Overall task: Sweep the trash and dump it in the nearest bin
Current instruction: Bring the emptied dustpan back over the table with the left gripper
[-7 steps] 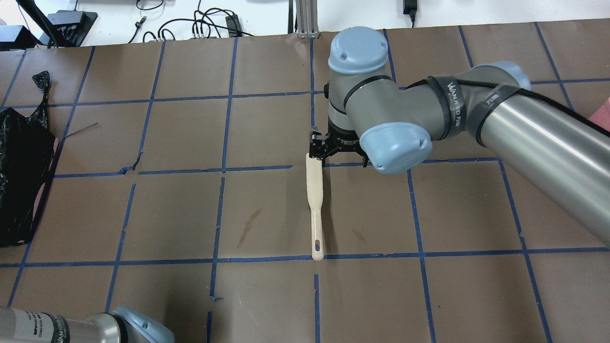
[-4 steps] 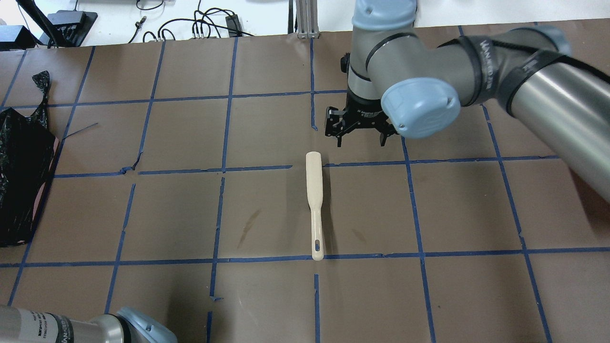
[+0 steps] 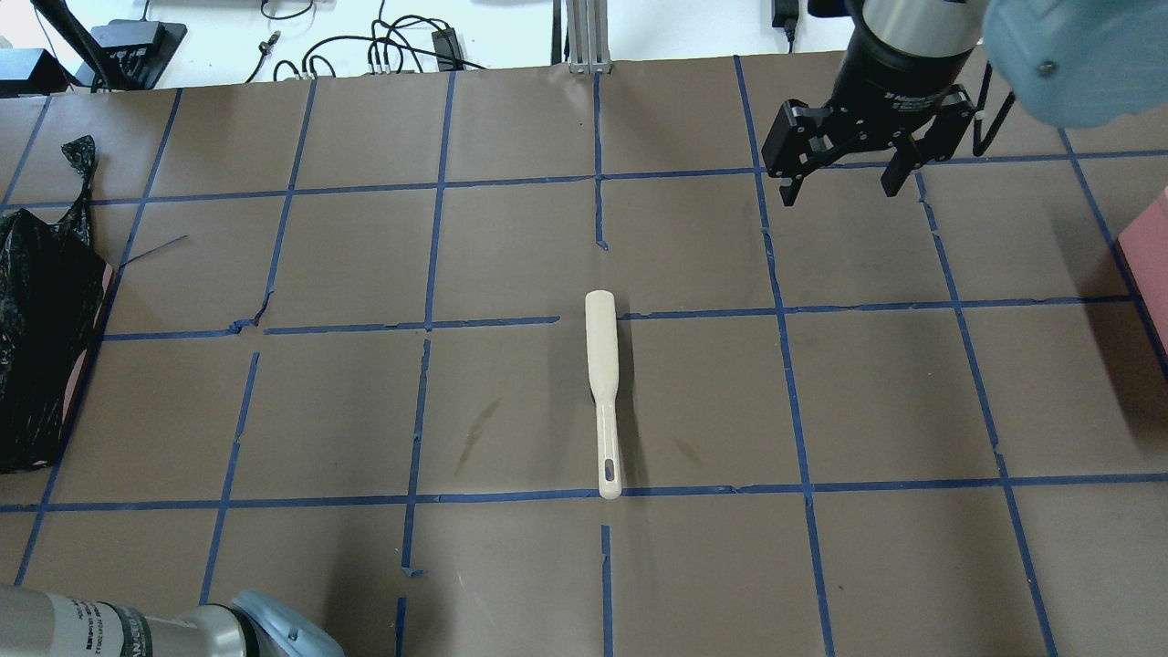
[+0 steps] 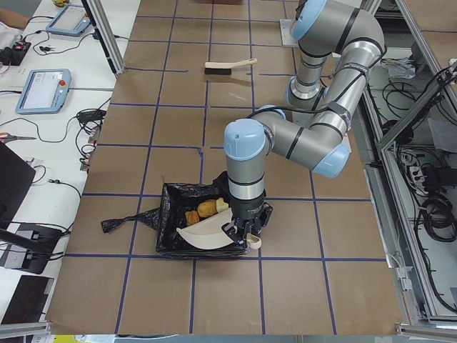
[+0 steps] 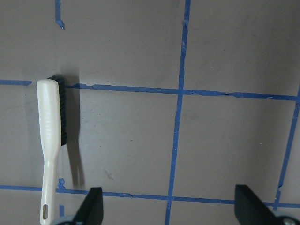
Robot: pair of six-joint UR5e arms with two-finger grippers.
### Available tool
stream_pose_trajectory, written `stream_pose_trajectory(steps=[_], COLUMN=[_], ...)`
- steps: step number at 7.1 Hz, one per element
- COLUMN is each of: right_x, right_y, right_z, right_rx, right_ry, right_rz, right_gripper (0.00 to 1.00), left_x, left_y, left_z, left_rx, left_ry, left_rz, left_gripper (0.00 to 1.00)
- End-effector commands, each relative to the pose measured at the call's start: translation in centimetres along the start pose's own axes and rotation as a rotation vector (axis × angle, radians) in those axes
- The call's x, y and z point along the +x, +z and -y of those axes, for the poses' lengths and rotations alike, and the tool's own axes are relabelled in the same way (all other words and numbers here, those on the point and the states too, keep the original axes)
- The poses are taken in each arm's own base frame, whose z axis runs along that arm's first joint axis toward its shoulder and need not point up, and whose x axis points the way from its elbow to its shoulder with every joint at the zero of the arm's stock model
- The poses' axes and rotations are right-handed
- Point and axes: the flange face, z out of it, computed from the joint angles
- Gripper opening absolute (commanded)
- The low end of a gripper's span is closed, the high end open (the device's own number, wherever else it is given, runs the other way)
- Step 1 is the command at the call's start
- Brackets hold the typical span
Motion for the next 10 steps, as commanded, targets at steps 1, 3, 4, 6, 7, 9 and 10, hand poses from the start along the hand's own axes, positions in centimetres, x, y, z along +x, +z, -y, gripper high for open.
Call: stream_pose_trajectory(steps=[1, 3, 4, 6, 7, 9, 10], right_x=[0.1, 0.2, 0.2, 0.0, -0.1, -0.1, -0.1], right_y=[-1.2, -0.8, -0.8, -0.8, -0.8, -0.9, -0.9], right_z=[-0.9, -1.3, -1.3, -1.4, -1.5, -1.5, -1.5], right_rx=[0.027, 0.01, 0.01, 0.009, 0.009, 0.012, 0.011], right_ry=[-0.009, -0.007, -0.01, -0.017, -0.014, -0.011, -0.011], right_rz=[-0.022, -0.05, -0.047, -0.044, -0.041, -0.04, -0.04], right_gripper=[1.0, 1.0, 1.0, 1.0, 1.0, 1.0, 1.0], left_x=[-0.9, -0.7, 0.0, 1.0, 0.8, 0.9, 1.3], left_y=[-1.8, -5.6, -7.9, -11.6, -11.9, -15.6, -16.7], left_z=[2.4, 2.7, 2.4, 6.9, 10.4, 18.0, 22.7], left_rx=[-0.038, -0.045, -0.052, 0.077, 0.15, 0.272, 0.333], left_ry=[0.056, 0.057, 0.055, 0.102, 0.114, 0.157, 0.113], left_rz=[0.013, 0.061, 0.078, 0.081, 0.069, 0.091, 0.054], left_gripper=[0.02, 0.02, 0.02, 0.02, 0.02, 0.02, 0.02])
